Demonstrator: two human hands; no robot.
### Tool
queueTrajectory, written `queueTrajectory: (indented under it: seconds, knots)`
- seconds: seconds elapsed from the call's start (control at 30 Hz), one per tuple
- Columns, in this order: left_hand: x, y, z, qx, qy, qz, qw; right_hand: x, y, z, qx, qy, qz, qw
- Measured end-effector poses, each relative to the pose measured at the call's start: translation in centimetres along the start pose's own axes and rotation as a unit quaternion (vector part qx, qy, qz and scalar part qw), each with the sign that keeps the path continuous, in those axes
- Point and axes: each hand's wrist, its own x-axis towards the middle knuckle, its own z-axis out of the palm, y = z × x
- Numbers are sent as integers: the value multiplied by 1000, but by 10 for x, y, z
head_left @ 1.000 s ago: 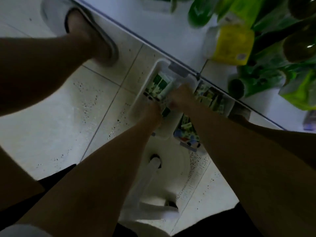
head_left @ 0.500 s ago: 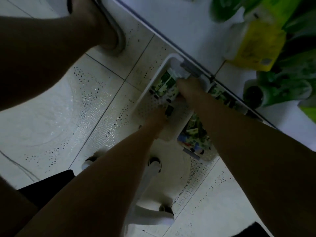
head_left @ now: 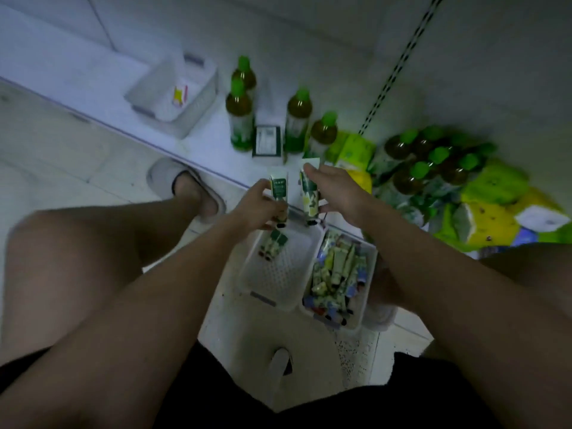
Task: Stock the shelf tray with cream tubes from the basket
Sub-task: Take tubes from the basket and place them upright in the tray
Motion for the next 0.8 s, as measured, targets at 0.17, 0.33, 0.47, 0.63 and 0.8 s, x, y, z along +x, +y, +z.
queueTrajectory:
  seconds: [0.17,0.33,0.47,0.63,0.8]
  knots:
    - [-46,91,-22,25,-5,137,990,-65,-66,-32,-15,14,-143,990]
    - [-98,187,-40,79,-60,249,963,-133,-129,-80,-62,31,-273,960]
    - [-142,271,-53,117,-78,312,940,-188,-179,-128,-144,49,-319,935]
    - [-179,356,-56,152,-64,392,905,-232,-236,-185,-185,130,-357,906]
    - [-189,403,-51,175,-54,441,879,-245,-274,-230,-241,176,-331,895]
